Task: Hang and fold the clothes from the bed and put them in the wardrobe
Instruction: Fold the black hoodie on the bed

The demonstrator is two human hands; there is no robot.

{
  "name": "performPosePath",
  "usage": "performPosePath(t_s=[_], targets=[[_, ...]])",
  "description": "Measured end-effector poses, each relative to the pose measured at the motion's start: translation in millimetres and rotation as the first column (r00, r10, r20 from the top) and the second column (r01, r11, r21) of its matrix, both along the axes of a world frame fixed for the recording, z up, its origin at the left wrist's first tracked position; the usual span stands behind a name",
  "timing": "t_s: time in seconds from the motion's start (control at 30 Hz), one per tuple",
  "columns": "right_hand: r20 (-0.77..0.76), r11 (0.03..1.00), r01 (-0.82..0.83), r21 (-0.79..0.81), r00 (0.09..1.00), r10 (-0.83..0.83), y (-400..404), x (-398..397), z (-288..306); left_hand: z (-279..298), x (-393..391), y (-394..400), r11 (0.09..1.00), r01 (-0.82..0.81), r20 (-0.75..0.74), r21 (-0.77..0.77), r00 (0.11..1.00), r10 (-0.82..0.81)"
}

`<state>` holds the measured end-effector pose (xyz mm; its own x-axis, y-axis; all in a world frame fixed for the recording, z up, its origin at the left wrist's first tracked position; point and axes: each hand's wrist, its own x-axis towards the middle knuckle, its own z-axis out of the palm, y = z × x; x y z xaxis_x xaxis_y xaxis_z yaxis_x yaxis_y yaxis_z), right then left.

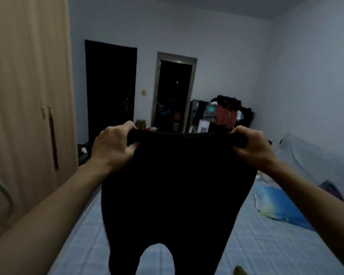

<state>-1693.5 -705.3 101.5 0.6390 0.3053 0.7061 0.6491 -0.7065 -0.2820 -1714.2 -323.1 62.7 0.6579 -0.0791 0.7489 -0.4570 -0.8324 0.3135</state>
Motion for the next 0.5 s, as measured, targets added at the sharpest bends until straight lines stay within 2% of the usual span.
performPosePath(t_s=[0.17,0.37,0.5], targets=[[-0.004,0.997,0.028,0.070,1.000,-0.027,18,-14,0,5,-22,7,0.994,-0.064,-0.063,-0.094,0.996,0.058],[-0.176,0.988,0.032,0.152,0.984,-0.005,18,-9,-21,7,-38,11,0.987,-0.019,-0.317,-0.159,0.948,-0.033],[-0.285,0.983,0.095,0.155,0.957,-0.048,21,6,-28,9,-27,-5,0.976,-0.173,-0.382,-0.132,0.917,0.111]])
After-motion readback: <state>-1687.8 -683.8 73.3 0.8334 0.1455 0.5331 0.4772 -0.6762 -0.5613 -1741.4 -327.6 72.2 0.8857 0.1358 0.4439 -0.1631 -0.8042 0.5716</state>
